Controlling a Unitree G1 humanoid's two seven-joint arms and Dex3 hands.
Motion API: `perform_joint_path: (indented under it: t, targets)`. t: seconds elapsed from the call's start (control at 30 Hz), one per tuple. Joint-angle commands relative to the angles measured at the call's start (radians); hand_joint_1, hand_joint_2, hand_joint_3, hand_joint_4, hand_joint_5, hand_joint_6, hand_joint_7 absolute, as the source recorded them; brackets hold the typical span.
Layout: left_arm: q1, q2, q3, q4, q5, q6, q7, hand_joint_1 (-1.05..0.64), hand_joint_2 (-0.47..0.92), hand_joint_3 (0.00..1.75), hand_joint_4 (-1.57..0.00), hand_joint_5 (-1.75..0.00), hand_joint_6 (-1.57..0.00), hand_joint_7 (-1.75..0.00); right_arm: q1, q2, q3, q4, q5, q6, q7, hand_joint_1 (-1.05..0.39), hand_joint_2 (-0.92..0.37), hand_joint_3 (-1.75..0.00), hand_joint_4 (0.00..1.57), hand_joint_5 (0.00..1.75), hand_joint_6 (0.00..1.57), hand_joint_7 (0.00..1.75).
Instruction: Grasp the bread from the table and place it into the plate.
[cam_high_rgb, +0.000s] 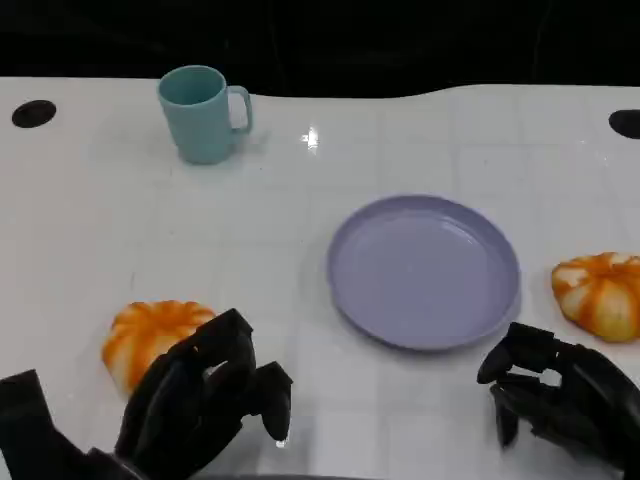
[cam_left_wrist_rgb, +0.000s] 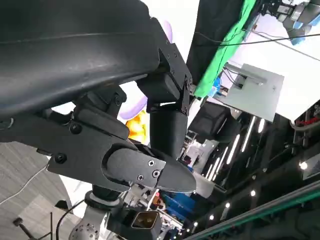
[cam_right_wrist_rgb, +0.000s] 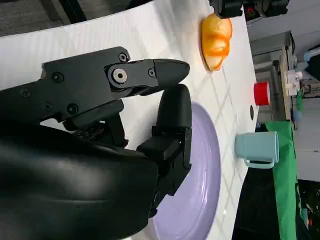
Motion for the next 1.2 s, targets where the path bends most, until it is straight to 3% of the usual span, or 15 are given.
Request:
perform_joint_path:
  t: [0.03,0.23,0.33,0.5,0.67,0.77,0.9,1.03,1.2]
  targets:
    - [-0.007,0.011,0.008,0.011,-0.009,-0.01,-0.021,-0.73,0.92,0.08,-0.88,-1.75,-0.74,-1.58,0.012,-0.015,0.001,0.01,-0.013,0.02,-0.006,-0.54,-0.92,-0.26,0.67,1.75,0.67,1.4]
    - [-0.008,0.011,0.013,0.016,0.026,-0.097,-0.018,-0.74,0.92,0.14,-0.84,-1.75,-0.66,-1.57,0.013,-0.013,0.0,0.01,-0.009,0.023,-0.002,-0.54,-0.92,-0.26,0.67,1.75,0.67,1.39]
    - [-0.003,0.01,0.014,0.015,0.068,-0.175,0.008,-0.73,0.92,0.18,-0.72,-1.75,-0.59,-1.49,0.015,-0.015,0.005,0.007,-0.022,0.012,-0.012,-0.55,-0.92,-0.26,0.67,1.75,0.67,1.39]
    - [-0.018,0.042,0.015,0.015,0.136,-0.262,0.039,-0.72,0.92,0.26,-0.59,-1.64,-0.55,-1.2,0.011,-0.012,0.003,0.015,-0.016,0.011,-0.007,-0.55,-0.92,-0.26,0.68,1.75,0.67,1.4]
    - [-0.05,0.094,0.012,0.033,0.203,-0.347,0.047,-0.78,0.92,0.26,-0.52,-1.32,-0.53,-0.76,0.007,-0.012,0.006,0.018,-0.021,0.006,-0.01,-0.54,-0.92,-0.26,0.68,1.75,0.66,1.4]
    - [-0.058,0.11,0.007,0.048,0.227,-0.385,0.054,-0.8,0.92,0.29,-0.52,-1.25,-0.53,-0.67,0.006,-0.012,0.006,0.019,-0.022,0.004,-0.01,-0.54,-0.92,-0.26,0.68,1.75,0.67,1.41]
    - [-0.04,0.218,-0.03,-0.048,0.461,-0.426,0.169,-0.77,0.92,0.34,-0.39,-0.92,-0.45,-0.37,0.007,-0.011,0.007,0.016,-0.025,0.007,-0.015,-0.53,-0.92,-0.27,0.67,1.75,0.66,1.4]
    - [-0.031,0.273,-0.052,-0.106,0.561,-0.422,0.234,-0.73,0.92,0.31,-0.26,-0.86,-0.41,-0.27,0.007,-0.009,0.006,0.018,-0.024,0.008,-0.013,-0.53,-0.92,-0.27,0.67,1.75,0.66,1.4]
    - [-0.016,0.399,-0.08,-0.234,0.817,-0.409,0.335,-0.7,0.92,0.26,-0.08,-0.76,-0.34,-0.18,0.013,-0.008,0.007,0.006,-0.025,0.015,-0.015,-0.53,-0.92,-0.26,0.67,1.75,0.66,1.4]
